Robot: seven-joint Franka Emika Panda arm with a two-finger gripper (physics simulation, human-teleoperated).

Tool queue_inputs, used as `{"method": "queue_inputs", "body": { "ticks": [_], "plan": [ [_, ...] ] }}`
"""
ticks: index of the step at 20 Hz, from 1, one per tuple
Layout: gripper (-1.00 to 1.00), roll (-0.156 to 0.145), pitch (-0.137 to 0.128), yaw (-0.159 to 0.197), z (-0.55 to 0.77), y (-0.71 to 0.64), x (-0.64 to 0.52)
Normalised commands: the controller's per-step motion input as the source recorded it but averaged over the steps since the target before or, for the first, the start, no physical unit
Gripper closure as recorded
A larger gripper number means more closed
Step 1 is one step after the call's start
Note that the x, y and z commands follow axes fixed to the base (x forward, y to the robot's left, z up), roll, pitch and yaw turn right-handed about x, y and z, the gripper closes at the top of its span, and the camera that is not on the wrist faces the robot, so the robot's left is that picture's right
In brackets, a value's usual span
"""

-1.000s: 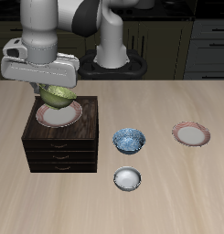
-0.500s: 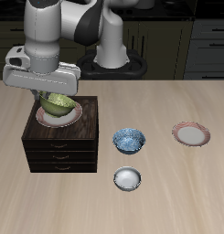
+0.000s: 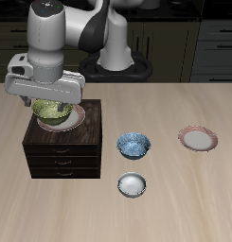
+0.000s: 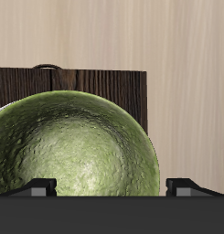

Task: Place the green bowl onto the plate that is on top of the cabinet

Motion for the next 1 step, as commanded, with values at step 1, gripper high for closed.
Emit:
{"method": "queue_inputs", "body": {
  "ticks": [1],
  "plan": [
    [-1.0,0.031,-0.015,0.01,0.08,0.06,-0.08]
  ]
}}
